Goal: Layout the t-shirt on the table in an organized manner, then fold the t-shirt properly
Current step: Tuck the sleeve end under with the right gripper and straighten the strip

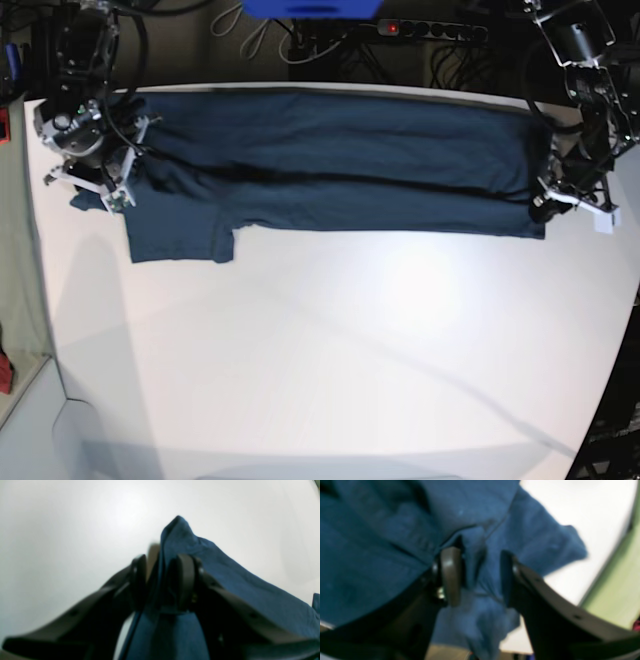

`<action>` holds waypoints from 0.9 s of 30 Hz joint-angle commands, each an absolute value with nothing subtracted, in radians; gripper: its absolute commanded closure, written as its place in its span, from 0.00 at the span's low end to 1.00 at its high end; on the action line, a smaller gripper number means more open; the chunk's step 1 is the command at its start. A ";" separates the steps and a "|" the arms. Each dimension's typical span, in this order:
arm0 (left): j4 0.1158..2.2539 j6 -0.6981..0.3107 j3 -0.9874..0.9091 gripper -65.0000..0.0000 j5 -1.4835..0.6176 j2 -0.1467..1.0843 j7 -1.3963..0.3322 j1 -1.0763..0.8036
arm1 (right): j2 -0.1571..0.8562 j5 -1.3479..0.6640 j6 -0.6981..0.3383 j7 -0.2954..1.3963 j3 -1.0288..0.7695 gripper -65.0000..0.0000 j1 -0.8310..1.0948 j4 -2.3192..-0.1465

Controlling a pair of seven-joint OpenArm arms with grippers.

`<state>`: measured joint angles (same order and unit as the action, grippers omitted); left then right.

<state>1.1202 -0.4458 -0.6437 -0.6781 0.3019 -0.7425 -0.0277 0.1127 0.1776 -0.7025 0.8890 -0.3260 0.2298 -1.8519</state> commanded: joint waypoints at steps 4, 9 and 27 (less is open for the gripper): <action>1.121 -0.427 -0.644 0.69 -0.634 0.317 -0.776 -0.031 | 0.120 0.166 -0.698 0.898 -0.329 0.48 0.249 -1.988; 1.121 -0.427 -0.644 0.69 -0.634 0.317 -0.776 -0.031 | 0.139 0.166 -0.698 0.929 -0.361 0.46 0.216 -1.997; 1.121 -0.427 -0.650 0.68 -0.634 0.317 -0.776 -0.050 | 0.139 0.168 -0.698 1.006 -0.292 0.47 -0.348 -1.348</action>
<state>1.1210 -0.4473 -0.6483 -0.6792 0.3046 -0.7319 -0.0406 0.1318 0.1741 -0.7029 1.0119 -0.2897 -0.3195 -1.3289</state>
